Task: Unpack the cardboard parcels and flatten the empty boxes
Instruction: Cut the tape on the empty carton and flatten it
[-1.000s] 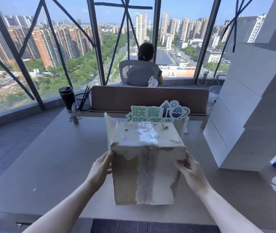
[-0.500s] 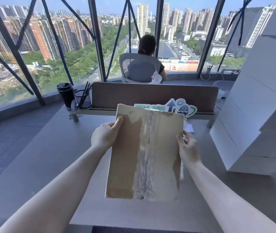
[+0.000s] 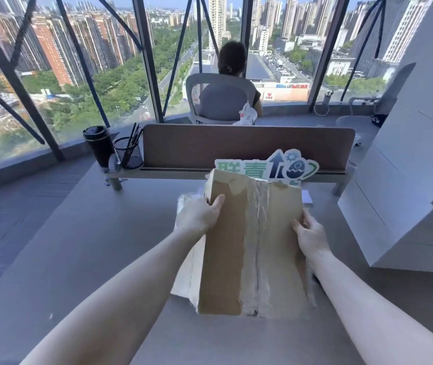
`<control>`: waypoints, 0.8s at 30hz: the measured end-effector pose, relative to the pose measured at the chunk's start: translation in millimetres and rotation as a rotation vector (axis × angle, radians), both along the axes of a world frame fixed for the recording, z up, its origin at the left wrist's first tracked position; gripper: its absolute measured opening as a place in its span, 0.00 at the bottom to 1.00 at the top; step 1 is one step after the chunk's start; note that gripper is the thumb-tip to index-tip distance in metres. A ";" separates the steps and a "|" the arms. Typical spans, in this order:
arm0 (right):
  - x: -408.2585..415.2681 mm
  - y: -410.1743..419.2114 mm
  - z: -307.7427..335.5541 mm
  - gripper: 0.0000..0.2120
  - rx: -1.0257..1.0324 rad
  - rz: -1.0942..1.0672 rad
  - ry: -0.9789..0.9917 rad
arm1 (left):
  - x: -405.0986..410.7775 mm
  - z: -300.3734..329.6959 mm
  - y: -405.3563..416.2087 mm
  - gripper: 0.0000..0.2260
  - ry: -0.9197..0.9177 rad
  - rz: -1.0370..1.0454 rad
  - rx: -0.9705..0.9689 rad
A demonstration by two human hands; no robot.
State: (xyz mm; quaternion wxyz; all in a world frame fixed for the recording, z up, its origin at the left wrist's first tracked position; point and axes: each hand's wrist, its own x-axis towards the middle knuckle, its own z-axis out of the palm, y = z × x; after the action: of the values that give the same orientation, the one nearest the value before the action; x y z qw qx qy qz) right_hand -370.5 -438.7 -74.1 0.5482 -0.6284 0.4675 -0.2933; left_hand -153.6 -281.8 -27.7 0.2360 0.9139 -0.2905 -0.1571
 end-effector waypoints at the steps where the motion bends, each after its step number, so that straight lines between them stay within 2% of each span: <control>1: 0.0 -2.5 -2.6 0.22 0.001 0.022 0.025 | 0.9 -6.8 -0.5 0.30 0.028 0.009 0.007; 5: 10.8 -21.5 -26.5 0.22 -0.019 0.160 0.151 | 4.0 -26.3 0.7 0.22 0.074 0.069 0.034; 7: 18.3 -44.0 -60.7 0.29 -0.006 0.226 0.200 | 8.5 -38.6 1.3 0.19 0.117 0.081 0.044; 9: 22.7 -41.5 -61.0 0.33 0.005 0.269 0.257 | 12.3 -51.6 0.2 0.18 0.157 0.104 0.049; 13: 22.4 -30.7 -46.2 0.28 0.047 0.279 0.256 | 2.0 -73.8 0.9 0.18 0.215 0.171 0.020; 17: 18.1 -42.2 -54.9 0.29 0.047 0.382 0.218 | -7.3 -86.5 6.3 0.25 0.212 0.181 -0.084; 21: -15.5 -65.3 -70.6 0.22 0.130 0.291 0.161 | -10.9 -91.3 8.0 0.29 0.066 0.162 -0.038; 24: -67.3 -89.3 -91.3 0.16 0.017 0.199 0.441 | -18.0 -92.3 0.4 0.27 -0.037 0.145 0.029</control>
State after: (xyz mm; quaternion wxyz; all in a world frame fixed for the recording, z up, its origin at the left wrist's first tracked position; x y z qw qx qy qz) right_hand -437.7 -527.9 -165.4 0.4642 -0.7156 0.5142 -0.0897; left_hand -171.7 -281.4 -120.0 0.2281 0.9386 -0.2256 -0.1269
